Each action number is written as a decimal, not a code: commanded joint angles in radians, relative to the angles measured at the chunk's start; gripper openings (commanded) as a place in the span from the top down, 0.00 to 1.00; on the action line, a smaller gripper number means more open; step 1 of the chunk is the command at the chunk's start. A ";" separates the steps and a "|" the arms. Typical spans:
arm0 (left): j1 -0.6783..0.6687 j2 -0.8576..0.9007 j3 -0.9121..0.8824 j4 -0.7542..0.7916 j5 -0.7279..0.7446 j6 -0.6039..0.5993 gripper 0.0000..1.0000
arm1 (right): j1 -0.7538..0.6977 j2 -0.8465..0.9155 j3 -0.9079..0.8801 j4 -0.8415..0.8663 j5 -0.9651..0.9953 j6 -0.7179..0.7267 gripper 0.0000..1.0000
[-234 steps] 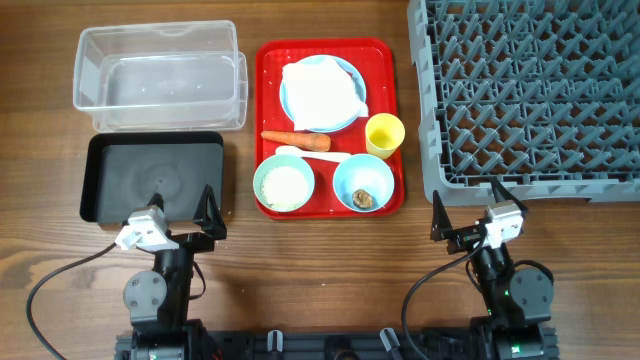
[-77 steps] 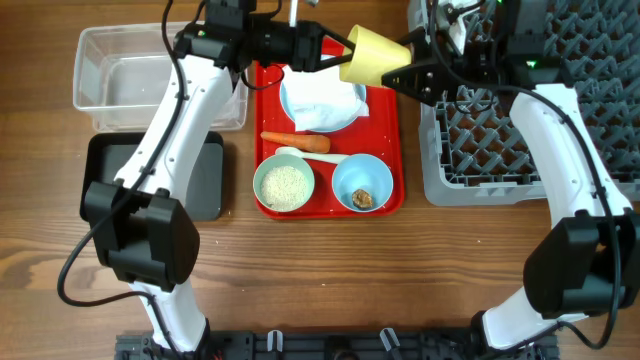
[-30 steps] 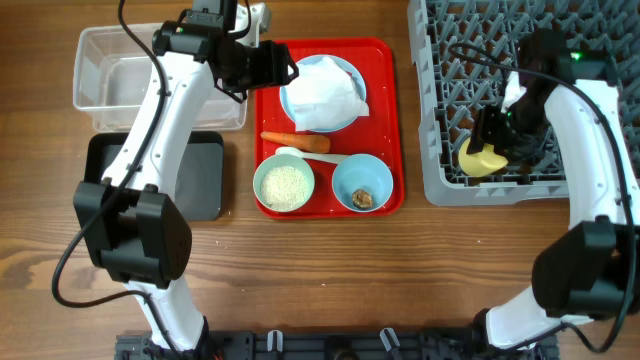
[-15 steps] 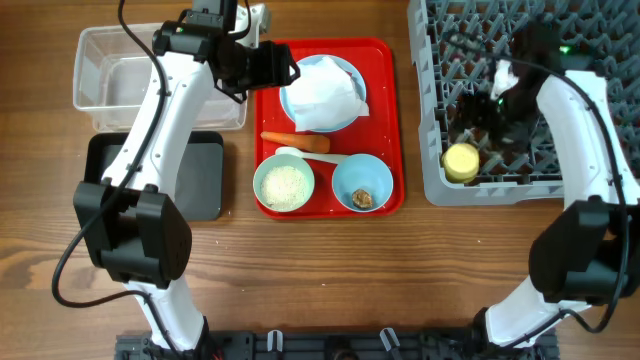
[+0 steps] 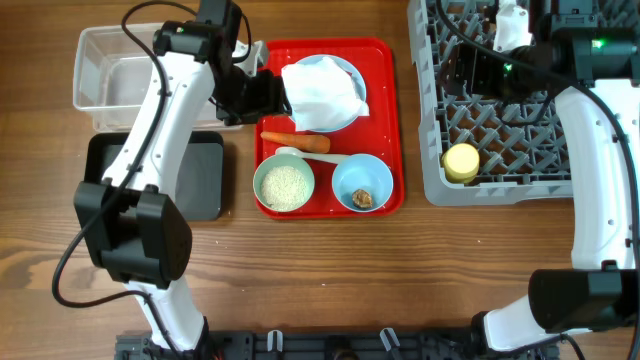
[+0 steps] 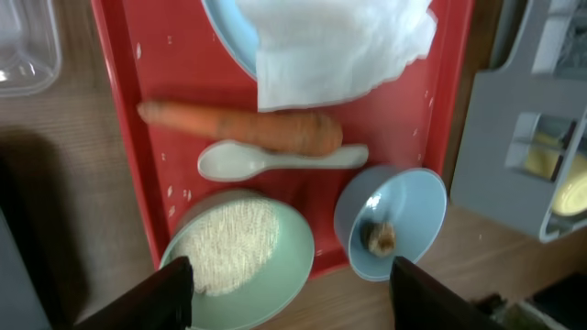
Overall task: Sort waste into correct bins and load items into the dishwasher rack
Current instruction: 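Grasp the green bowl of rice with the left gripper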
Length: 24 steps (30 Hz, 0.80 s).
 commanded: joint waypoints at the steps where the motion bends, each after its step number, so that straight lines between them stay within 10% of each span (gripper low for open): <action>1: -0.077 0.003 0.005 -0.084 0.002 0.009 0.37 | 0.002 0.001 0.012 0.016 -0.011 -0.021 0.11; 4: -0.245 0.003 -0.029 -0.127 -0.193 -0.026 0.24 | 0.002 0.001 0.012 0.025 -0.011 -0.026 0.11; 11: -0.419 0.003 -0.276 0.048 -0.406 -0.294 0.42 | 0.002 0.001 0.011 0.022 -0.008 -0.074 0.11; 24: -0.408 0.003 -0.501 0.312 -0.398 -0.310 0.75 | 0.002 0.001 -0.022 0.021 -0.007 -0.073 0.10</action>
